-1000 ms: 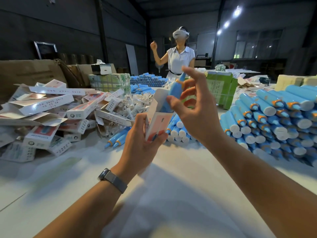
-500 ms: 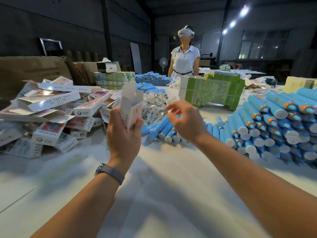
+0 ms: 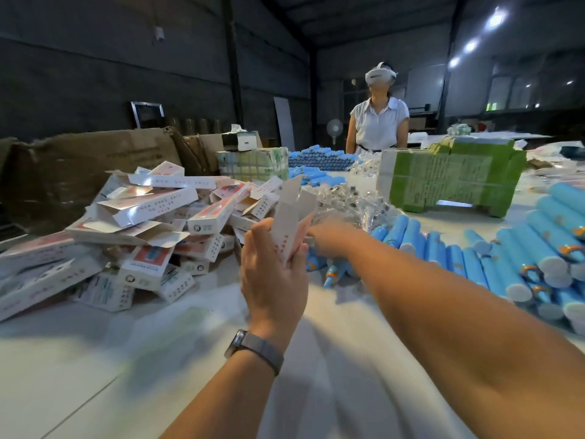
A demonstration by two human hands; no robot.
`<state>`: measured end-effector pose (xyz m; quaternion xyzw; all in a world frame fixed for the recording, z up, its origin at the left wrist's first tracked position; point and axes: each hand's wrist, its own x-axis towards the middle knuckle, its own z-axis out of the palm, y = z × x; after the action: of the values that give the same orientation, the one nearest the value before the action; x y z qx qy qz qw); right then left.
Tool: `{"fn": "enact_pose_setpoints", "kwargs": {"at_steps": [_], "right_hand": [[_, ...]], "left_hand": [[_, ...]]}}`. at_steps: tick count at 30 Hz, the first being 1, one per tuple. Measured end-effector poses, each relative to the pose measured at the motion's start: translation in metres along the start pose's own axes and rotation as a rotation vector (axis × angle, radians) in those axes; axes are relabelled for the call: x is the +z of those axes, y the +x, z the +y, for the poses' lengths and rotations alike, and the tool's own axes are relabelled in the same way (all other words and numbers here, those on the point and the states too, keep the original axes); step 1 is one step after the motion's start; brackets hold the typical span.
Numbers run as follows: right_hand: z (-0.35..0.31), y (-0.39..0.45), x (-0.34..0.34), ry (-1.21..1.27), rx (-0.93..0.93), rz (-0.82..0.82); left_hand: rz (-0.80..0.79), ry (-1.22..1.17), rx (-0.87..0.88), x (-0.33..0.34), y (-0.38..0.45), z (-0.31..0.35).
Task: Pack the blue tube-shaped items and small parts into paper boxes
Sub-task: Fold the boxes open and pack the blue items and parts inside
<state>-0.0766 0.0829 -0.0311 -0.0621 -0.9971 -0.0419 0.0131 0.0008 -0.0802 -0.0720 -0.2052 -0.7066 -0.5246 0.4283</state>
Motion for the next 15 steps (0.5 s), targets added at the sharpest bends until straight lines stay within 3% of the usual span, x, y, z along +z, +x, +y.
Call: {"fn": "enact_pose_setpoints", "kwargs": {"at_steps": [4,12,15], "right_hand": [[0.002,0.01,-0.002,-0.034,0.026,-0.024],[0.003,0.013,0.007,0.066,0.131,0.294],[0.006,0.007,0.003,-0.01,0.143,0.204]], "left_hand": [[0.005,-0.009,-0.006,-0.001,0.001,-0.001],[-0.055,0.021,0.067,0.003,-0.007,0.001],[-0.025,0.01,0.023,0.004,-0.007,0.003]]}}
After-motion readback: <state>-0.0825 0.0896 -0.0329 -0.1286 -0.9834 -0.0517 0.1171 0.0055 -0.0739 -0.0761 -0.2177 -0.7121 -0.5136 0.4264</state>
